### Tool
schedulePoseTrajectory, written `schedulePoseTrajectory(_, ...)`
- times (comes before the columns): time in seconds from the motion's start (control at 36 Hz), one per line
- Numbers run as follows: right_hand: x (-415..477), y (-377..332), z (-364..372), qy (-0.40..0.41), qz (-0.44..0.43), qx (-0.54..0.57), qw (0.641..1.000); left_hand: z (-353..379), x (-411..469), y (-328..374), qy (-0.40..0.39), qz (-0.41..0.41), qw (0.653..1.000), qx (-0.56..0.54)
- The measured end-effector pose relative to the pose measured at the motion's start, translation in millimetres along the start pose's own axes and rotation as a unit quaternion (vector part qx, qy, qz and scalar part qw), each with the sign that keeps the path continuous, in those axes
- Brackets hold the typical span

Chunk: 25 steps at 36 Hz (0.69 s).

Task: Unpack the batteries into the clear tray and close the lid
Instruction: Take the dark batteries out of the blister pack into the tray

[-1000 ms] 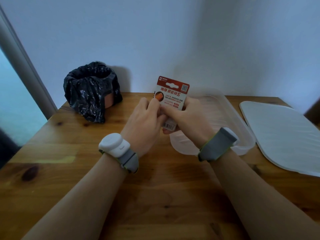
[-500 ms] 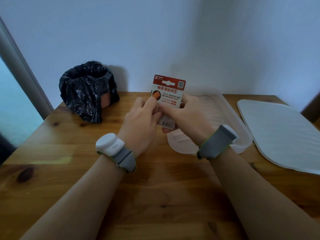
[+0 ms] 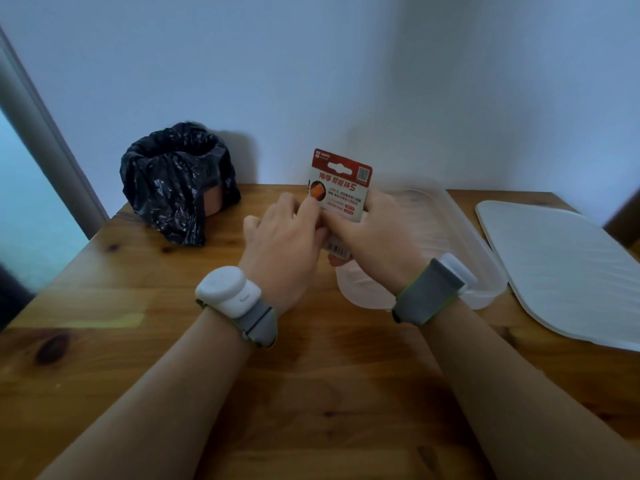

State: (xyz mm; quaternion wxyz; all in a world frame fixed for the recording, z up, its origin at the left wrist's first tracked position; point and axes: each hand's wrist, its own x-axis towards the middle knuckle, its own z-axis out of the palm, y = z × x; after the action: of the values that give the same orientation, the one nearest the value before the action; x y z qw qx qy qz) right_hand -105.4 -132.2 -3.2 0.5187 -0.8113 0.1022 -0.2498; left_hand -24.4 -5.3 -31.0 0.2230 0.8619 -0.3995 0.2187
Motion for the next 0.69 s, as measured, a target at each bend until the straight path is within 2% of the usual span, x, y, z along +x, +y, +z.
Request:
schedulePoseTrajectory(0.19, 0, -6, -1, -0.004, 0.015, 0.049, 0.999, -5, 2, -5, 0.011, 0.01, 0.998, -0.068)
schedulePoseTrajectory(0.39, 0, -6, -3, -0.026, 0.028, 0.045, 0.998, -12, 2, -8, 0.015, 0.046, 0.999, -0.013)
schedulePoseTrajectory(0.47, 0, -8, -4, -0.019, 0.023, 0.05, 0.998, -16, 1, -5, 0.021, 0.057, 0.998, -0.007)
schedulePoseTrajectory(0.61, 0, -5, -5, 0.015, -0.018, -0.016, 1.0, -24, 2, 1, 0.05, 0.064, 0.995, 0.056)
schedulePoseTrajectory(0.69, 0, -3, -4, 0.011, -0.006, -0.001, 1.0, -24, 1, 2, 0.042, 0.074, 0.994, 0.069)
